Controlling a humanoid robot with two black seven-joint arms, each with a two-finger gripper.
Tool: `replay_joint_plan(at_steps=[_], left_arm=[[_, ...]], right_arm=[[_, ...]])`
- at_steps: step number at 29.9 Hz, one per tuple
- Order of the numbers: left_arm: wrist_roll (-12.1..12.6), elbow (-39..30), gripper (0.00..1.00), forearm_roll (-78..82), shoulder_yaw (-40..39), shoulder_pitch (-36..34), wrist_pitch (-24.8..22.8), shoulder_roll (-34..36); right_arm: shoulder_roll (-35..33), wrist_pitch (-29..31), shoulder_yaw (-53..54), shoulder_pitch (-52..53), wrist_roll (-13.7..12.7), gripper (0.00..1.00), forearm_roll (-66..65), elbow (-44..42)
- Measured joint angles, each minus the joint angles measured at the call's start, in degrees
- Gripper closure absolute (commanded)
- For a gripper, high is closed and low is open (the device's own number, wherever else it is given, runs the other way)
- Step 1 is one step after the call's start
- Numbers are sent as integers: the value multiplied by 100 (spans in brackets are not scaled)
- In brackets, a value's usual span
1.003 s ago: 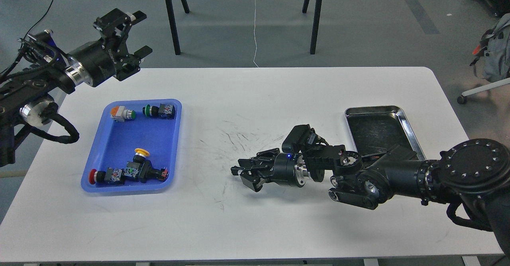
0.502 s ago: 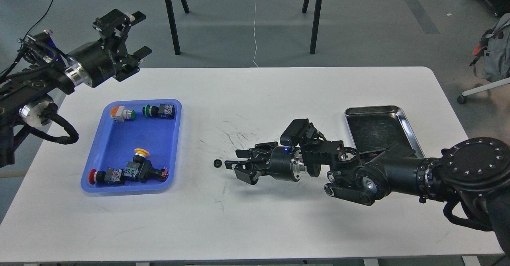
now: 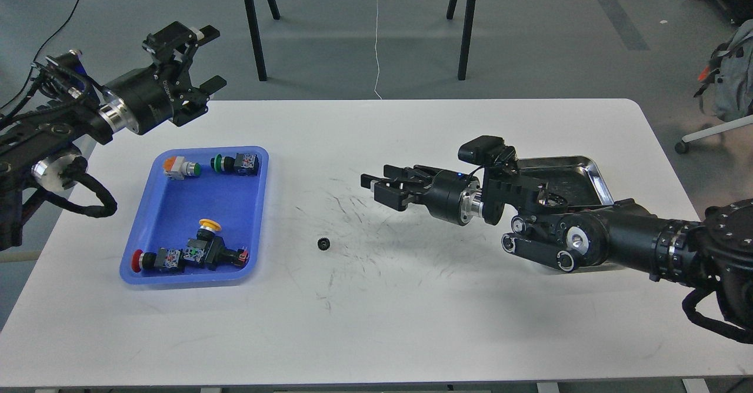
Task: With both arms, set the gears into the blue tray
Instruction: 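Retract the right gripper back above the metal tray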
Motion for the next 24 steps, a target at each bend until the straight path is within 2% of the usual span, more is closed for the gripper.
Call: replay_joint_plan(at_steps=[5,13,24], left_arm=[[0,-55,0,40,199,14,0,-18],[0,-522,0,503,223,13,0,-9],[0,-1606,0,1820,211,-11,0,285]], right_arm=[[-387,243,459,3,0,31,666,0],[-1032,567,1153,-42,0,30,1463,-10],[-1512,625,1496,-188,0,21,2410,-62]])
